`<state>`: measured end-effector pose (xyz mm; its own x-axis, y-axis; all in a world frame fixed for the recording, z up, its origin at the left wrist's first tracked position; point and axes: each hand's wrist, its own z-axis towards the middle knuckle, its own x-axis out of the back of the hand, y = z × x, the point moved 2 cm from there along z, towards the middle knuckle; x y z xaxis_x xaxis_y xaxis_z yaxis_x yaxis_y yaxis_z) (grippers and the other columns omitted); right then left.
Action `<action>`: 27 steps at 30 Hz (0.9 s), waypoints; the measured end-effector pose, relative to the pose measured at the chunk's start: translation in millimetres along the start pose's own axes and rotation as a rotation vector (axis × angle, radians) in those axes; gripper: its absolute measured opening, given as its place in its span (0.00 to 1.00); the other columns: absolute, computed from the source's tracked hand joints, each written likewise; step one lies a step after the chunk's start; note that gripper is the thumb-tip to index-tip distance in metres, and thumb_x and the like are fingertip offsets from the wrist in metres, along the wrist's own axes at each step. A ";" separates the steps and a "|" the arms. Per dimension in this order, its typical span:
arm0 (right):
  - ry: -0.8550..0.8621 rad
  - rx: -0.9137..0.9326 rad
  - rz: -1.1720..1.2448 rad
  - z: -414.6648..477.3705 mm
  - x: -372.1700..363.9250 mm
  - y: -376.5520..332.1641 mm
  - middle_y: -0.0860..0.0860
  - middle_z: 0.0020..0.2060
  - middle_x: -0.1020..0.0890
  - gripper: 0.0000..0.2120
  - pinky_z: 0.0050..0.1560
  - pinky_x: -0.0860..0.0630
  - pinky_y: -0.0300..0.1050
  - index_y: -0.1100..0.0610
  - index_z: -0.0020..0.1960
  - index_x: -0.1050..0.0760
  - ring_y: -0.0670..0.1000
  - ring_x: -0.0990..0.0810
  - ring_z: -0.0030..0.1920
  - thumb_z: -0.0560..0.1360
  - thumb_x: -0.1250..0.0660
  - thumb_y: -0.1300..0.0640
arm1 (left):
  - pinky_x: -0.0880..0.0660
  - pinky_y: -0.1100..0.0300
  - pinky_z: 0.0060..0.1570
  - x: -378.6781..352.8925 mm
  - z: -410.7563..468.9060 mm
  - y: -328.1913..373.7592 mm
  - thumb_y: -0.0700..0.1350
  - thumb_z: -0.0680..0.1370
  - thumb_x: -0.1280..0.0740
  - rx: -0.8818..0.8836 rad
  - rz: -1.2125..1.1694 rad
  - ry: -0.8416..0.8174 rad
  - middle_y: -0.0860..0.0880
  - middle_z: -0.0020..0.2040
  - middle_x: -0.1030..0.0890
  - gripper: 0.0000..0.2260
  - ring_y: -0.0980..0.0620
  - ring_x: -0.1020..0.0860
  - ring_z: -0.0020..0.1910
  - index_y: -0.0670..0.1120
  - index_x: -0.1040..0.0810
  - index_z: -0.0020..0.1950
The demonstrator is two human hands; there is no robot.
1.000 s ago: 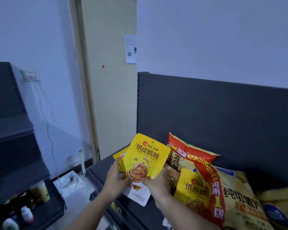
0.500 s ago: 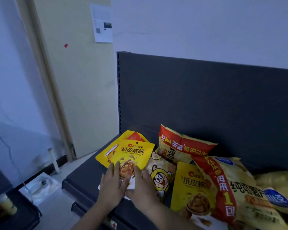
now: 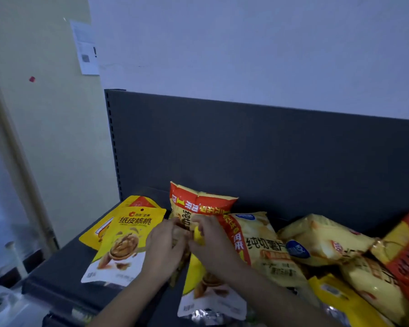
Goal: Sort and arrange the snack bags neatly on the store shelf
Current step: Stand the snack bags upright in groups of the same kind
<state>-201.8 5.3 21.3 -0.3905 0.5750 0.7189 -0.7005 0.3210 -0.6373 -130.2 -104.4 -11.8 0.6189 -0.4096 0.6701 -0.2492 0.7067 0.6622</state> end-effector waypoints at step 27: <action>0.229 -0.125 0.333 -35.2 52.1 31.5 0.43 0.61 0.27 0.35 0.57 0.23 0.46 0.46 0.72 0.43 0.44 0.25 0.59 0.72 0.29 0.50 | 0.22 0.65 0.46 31.7 4.7 63.9 0.42 0.73 0.28 0.086 -0.623 -0.169 0.59 0.54 0.21 0.32 0.62 0.20 0.50 0.60 0.39 0.70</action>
<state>-223.2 71.8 28.9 -0.4301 0.8109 0.3969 -0.4755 0.1703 -0.8631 -130.0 -75.0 53.3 0.5426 -0.8180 0.1909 0.0553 0.2616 0.9636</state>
